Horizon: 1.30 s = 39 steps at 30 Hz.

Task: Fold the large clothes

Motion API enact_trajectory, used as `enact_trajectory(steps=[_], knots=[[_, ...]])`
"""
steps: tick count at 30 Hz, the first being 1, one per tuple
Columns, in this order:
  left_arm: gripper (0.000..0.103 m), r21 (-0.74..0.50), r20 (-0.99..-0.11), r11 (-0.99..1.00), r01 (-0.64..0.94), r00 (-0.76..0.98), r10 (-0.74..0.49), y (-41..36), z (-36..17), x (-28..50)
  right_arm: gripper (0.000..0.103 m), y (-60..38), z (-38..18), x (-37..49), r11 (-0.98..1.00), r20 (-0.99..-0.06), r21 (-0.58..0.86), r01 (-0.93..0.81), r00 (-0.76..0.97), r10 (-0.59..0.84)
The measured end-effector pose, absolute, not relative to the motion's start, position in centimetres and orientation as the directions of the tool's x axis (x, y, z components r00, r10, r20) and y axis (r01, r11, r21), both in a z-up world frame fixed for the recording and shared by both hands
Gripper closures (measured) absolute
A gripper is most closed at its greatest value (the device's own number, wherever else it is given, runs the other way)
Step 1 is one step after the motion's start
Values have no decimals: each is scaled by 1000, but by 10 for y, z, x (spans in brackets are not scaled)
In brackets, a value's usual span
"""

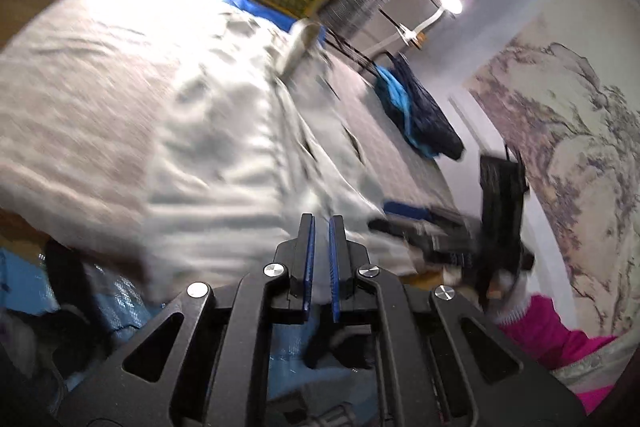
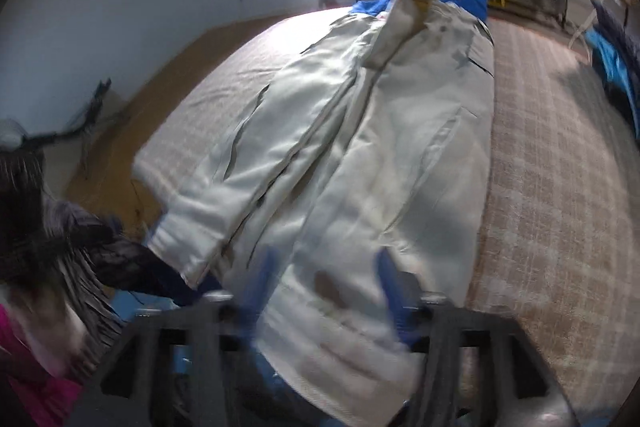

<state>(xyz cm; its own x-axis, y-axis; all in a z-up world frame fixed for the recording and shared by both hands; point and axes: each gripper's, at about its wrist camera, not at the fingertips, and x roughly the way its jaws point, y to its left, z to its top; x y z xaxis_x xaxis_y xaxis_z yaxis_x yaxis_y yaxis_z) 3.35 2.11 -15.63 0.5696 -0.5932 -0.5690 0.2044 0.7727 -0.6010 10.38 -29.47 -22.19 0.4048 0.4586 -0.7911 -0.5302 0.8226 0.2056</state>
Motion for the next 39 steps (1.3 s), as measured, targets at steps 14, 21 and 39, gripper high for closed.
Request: enact_trajectory(steps=[14,21,39], knots=[[100,-506,-570,840,197,654,-496,62,-123,96,99,-241,-252,101,801,-878,144,-580,298,374],[100,-485,-595,846,224,625,-506,51,-119,144,69,-248,-244,107,739,-840,303,-601,198,505],[100,-529,-561,820,219,634,-532,50,-112,221,79,-306,-153,291,840,-725,207,-502,498,476]])
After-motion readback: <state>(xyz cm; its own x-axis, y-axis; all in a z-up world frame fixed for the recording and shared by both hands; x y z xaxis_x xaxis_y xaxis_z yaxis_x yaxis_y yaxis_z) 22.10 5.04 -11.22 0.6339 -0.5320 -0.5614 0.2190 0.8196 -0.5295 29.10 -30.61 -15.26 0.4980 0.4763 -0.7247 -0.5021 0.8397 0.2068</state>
